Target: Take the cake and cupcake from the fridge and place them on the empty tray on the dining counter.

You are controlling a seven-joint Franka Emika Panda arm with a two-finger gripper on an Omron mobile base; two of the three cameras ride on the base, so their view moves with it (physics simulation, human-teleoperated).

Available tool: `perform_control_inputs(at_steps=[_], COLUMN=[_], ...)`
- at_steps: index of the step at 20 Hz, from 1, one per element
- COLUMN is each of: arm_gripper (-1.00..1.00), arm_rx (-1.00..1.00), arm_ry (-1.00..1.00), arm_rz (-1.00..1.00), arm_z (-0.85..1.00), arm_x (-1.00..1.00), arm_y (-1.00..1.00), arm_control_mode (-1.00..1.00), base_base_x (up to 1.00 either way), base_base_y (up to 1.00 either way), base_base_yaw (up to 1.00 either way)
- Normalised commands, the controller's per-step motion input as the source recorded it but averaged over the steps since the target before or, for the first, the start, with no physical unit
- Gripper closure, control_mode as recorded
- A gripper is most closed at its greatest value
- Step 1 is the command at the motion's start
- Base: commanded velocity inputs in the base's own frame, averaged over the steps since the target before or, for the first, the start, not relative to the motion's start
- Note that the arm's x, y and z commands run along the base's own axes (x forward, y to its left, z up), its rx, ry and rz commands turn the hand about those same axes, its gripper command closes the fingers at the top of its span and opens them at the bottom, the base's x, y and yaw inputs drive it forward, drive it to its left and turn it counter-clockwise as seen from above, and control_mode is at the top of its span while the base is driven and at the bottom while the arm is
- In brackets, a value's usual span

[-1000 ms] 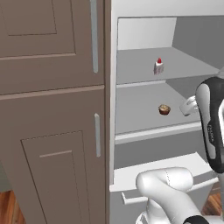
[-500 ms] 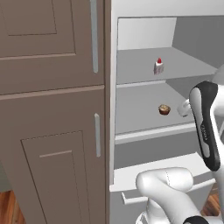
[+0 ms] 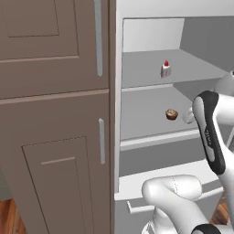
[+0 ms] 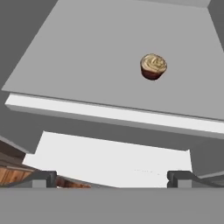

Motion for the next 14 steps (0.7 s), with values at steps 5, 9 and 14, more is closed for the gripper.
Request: perform_control_inputs(at_steps=[5, 9, 14], arm_gripper=[-1.00, -1.00, -1.00], arm_rx=[0.00, 0.00, 0.00], arm_ry=[-0.08, -0.07, -0.06], arm_rz=[0.01, 0.00, 0.00], arm_z=[-0.22, -0.10, -0.06], arm_x=[0.38, 0.37, 0.29], arm_y=[-0.01, -0.02, -0.09], arm_control_mode=[-1.00, -1.00, -1.00], base_base_x=[0.00, 0.00, 0.00], base_base_y=[0.00, 0.00, 0.00], base_base_yaw=[0.00, 0.00, 0.00])
